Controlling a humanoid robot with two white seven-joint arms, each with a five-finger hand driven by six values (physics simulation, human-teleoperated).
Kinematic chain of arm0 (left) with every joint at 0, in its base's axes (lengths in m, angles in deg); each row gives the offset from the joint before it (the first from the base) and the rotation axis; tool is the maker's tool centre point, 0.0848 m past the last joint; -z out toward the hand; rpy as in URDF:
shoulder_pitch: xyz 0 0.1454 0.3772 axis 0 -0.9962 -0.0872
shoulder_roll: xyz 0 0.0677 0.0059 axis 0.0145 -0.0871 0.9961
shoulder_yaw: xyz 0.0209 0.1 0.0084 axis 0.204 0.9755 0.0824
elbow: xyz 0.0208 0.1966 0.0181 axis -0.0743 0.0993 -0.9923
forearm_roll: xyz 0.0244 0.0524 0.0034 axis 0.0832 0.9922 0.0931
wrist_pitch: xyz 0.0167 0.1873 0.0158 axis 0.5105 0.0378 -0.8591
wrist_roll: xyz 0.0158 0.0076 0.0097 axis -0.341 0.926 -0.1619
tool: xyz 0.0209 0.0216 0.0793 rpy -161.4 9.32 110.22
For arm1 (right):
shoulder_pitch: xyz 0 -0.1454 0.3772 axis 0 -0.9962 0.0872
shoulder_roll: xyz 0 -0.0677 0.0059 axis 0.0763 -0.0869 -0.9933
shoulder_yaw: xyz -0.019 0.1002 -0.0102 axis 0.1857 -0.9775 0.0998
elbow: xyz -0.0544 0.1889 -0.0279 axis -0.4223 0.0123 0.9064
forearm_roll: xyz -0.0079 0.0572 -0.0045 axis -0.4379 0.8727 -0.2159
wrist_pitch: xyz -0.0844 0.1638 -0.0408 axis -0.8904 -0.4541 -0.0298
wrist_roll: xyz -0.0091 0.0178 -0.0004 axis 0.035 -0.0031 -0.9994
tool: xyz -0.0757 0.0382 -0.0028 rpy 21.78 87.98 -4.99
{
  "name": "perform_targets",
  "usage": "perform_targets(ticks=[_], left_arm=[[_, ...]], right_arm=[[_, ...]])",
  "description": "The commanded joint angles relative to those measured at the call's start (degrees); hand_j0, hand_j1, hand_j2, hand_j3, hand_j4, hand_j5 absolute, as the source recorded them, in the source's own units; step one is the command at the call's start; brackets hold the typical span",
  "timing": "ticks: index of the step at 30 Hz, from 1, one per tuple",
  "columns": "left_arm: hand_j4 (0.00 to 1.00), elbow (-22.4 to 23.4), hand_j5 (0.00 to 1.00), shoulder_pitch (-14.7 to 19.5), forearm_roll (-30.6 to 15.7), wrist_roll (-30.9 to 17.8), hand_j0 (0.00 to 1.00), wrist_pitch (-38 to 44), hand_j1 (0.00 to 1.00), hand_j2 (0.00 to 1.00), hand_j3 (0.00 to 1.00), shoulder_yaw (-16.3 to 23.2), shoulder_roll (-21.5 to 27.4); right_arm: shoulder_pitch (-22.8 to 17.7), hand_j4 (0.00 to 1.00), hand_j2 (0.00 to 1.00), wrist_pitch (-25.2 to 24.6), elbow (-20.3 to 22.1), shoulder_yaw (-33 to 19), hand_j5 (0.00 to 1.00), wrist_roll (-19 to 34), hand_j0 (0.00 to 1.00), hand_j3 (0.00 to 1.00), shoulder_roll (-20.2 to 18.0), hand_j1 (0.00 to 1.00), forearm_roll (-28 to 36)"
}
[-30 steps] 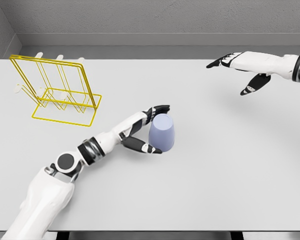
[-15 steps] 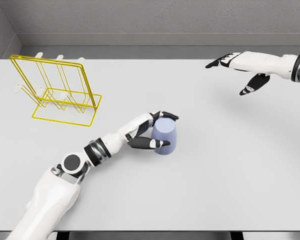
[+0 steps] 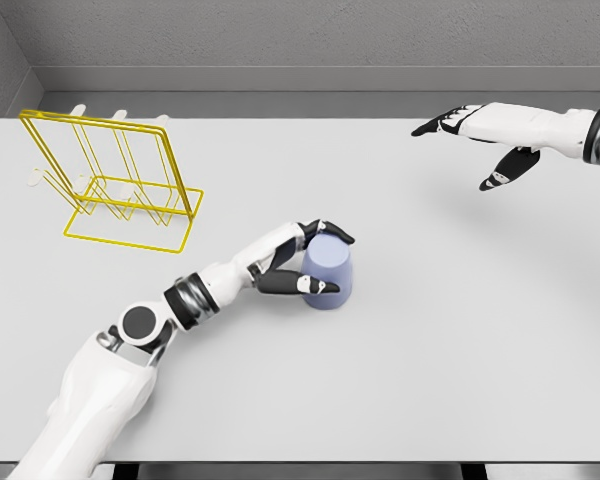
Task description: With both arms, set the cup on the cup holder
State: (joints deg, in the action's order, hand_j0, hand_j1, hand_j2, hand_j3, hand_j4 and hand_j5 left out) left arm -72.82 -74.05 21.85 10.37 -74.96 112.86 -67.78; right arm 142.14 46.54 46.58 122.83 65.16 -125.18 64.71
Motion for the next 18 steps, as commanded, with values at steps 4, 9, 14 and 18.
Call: perform_targets(ticks=[4,9,14,18], left_arm=[[0.51,-5.85,0.51,-0.44,-2.66,-0.62,0.51,0.43,0.51,0.51,0.51,-2.72,2.20],[0.51,-11.74,0.51,-0.88,-8.02,-0.53,0.51,1.57,0.51,0.51,0.51,-4.48,8.00],[0.50,-15.61,0.50,-1.14,-15.76,-0.09,0.50,1.66,0.50,0.50,0.50,-4.74,15.21],[0.50,-17.11,0.50,-1.06,-20.41,-0.09,0.50,1.83,0.50,0.50,0.50,-6.32,19.60]], right_arm=[[0.00,1.00,1.00,-0.14,-0.01,-0.04,1.00,-0.03,1.00,1.00,-0.06,1.00,0.37],[0.00,1.00,1.00,-0.14,-0.01,-0.04,1.00,-0.03,1.00,1.00,-0.06,1.00,0.37],[0.00,1.00,1.00,-0.14,-0.01,-0.04,1.00,-0.03,1.00,1.00,-0.06,1.00,0.37],[0.00,1.00,1.00,-0.14,-0.01,-0.04,1.00,-0.03,1.00,1.00,-0.06,1.00,0.37]])
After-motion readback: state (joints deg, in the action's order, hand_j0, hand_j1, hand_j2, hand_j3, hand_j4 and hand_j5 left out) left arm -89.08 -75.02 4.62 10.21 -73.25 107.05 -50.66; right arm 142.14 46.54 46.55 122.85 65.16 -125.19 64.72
